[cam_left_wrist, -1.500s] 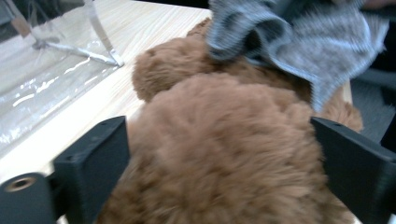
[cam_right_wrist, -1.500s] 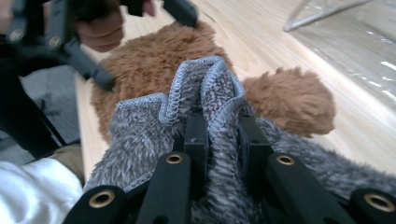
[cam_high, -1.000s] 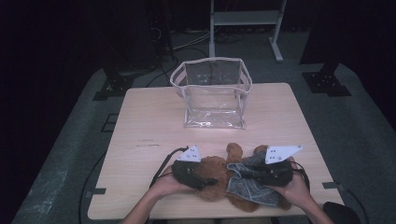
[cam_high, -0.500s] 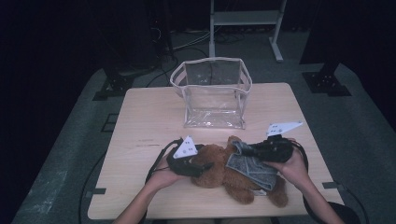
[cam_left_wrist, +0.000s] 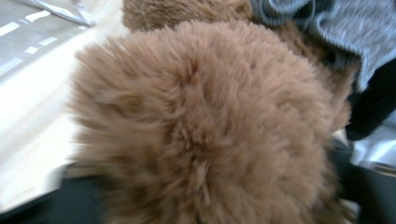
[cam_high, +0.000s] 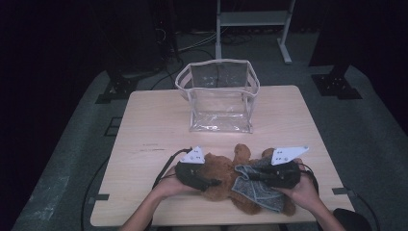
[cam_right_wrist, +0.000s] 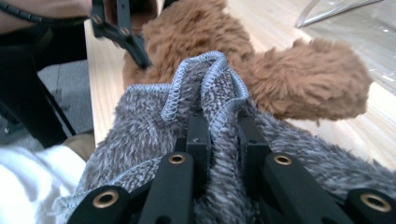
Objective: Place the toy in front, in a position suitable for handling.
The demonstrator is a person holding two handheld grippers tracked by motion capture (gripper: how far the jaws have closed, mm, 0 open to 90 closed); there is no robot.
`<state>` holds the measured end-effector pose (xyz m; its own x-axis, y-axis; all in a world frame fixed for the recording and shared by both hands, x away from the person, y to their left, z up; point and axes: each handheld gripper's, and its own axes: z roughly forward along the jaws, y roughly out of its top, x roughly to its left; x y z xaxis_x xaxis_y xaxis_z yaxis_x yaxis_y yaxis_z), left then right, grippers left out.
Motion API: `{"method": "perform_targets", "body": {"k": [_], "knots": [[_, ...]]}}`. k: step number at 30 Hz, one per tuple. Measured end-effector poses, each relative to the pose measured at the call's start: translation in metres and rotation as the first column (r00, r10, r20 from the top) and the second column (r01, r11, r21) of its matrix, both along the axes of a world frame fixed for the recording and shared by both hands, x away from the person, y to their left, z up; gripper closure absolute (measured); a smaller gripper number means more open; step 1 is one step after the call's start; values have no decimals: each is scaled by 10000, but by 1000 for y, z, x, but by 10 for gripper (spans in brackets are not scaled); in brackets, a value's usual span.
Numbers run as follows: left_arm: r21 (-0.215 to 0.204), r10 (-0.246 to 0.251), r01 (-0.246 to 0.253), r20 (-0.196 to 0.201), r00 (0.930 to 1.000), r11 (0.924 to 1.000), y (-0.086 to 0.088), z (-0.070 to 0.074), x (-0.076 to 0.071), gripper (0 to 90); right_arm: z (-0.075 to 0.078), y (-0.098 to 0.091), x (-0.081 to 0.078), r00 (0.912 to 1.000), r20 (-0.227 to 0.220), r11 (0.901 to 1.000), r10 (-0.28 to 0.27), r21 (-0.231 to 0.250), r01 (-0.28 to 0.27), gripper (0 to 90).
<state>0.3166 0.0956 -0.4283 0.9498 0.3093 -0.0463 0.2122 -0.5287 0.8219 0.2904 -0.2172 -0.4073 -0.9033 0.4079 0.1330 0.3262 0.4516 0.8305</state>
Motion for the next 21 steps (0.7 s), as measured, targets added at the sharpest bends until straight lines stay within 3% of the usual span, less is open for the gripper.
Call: {"method": "perform_targets", "body": {"k": [2,5,6,7,8,11,15,16,17,18,21], "knots": [[147,61,-69,538,9985,9999,-1,2,-3,412,6,-3,5,9996,-164,9992,-224,340,229,769],[261,250,-274,876,9958,9993,-1,5,-4,445,13,-4,11,9990,-183,9979,-419,488,427,765],[255,419,-454,1225,9916,9986,0,6,-5,454,20,-6,19,9973,-143,9955,-726,607,734,765],[255,419,-454,1225,9916,9986,0,6,-5,455,20,-6,19,9973,-143,9955,-726,607,734,765],[247,573,-617,1510,9869,9978,1,7,-6,457,26,-9,27,9950,-181,9918,-987,800,998,766],[126,812,-844,1627,9833,9964,3,5,-7,458,32,-12,39,9919,-523,9869,-1155,1074,1205,766],[-66,906,-907,1591,9831,9959,8,4,-13,422,27,-9,42,9884,-998,9898,-1142,735,1218,763],[-188,876,-858,1351,9870,9961,11,4,-17,375,17,-2,36,9888,-1090,9943,-1022,198,1050,764],[-188,876,-858,1351,9870,9961,11,4,-17,318,17,-2,36,9888,-1090,9943,-1022,198,1050,764],[-289,733,-709,950,9928,9971,13,4,-20,250,4,3,25,9921,-933,9962,-838,143,855,770],[-461,460,-452,178,9988,9979,16,7,-19,98,-4,4,9,9965,-640,9976,-534,413,561,781]]}}
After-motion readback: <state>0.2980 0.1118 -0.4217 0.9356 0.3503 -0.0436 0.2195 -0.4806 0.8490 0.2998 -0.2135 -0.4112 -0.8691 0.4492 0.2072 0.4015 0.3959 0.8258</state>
